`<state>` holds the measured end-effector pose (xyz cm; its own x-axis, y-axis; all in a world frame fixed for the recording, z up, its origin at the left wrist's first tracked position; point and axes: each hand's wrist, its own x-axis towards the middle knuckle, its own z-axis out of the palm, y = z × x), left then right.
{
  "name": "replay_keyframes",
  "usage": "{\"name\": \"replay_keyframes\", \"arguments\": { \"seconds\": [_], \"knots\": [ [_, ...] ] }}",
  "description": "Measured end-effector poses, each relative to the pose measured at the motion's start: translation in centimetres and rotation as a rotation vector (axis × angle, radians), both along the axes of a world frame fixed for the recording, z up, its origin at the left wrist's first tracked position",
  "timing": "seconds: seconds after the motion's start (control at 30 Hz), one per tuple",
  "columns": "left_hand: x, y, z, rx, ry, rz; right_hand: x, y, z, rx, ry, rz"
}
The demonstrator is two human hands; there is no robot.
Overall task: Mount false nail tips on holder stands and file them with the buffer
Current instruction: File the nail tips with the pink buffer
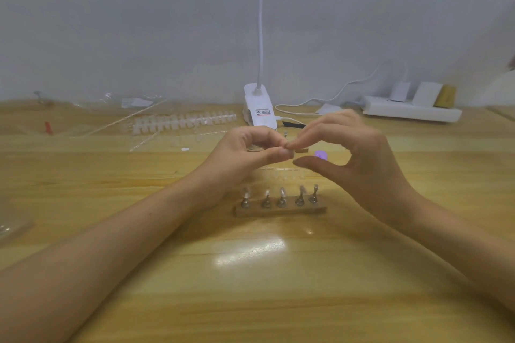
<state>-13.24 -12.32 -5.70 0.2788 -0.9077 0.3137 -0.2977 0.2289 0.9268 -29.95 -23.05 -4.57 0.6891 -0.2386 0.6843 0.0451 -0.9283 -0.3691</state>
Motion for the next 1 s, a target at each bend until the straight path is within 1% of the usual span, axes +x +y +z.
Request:
{"name": "replay_keyframes", "arguments": {
  "seconds": [0.13,0.23,0.3,0.33,0.37,0.43,0.5,0.6,0.7,0.8,0.93,1.0],
  "knots": [
    [-0.7,0.1,1.0,0.01,0.029,-0.032,-0.4,0.2,1.0,0.022,-0.06,-0.015],
    [-1.9,0.5,1.7,-0.047,0.088,-0.025,-0.8,0.4,1.8,0.023,-0.073,-0.032],
    [-2.6,0.8,2.2,-0.086,0.094,-0.003,-1.2,0.3,2.3,0.074,-0.092,-0.031],
    [-2.8,0.9,2.5,-0.089,0.06,0.014,-1.4,0.1,2.5,0.115,-0.098,-0.035],
    [-2.8,1.1,2.7,-0.072,-0.019,0.042,-1.6,-0.1,2.6,0.157,-0.092,-0.042],
    [-2.9,1.1,2.8,0.019,-0.312,0.092,-2.1,-0.7,2.4,0.239,-0.039,-0.061],
    [-3.5,1.0,2.2,0.122,-0.572,0.084,-2.6,-1.0,1.5,0.326,0.042,-0.072],
    [-4.5,0.8,0.9,0.201,-0.77,0.127,-3.2,-0.6,-0.5,0.427,0.107,-0.075],
    [-4.9,0.6,0.0,0.17,-0.861,0.205,-3.5,0.0,-1.7,0.485,0.131,-0.048],
    [-5.2,0.7,-0.2,0.139,-0.862,0.246,-3.5,0.2,-2.2,0.526,0.139,-0.026],
    [-5.3,0.7,-0.2,0.14,-0.935,0.273,-3.6,0.1,-2.3,0.56,0.132,-0.007],
    [-5.3,0.7,0.0,0.137,-0.93,0.274,-3.5,0.2,-2.4,0.59,0.132,0.009]
  ]
}}
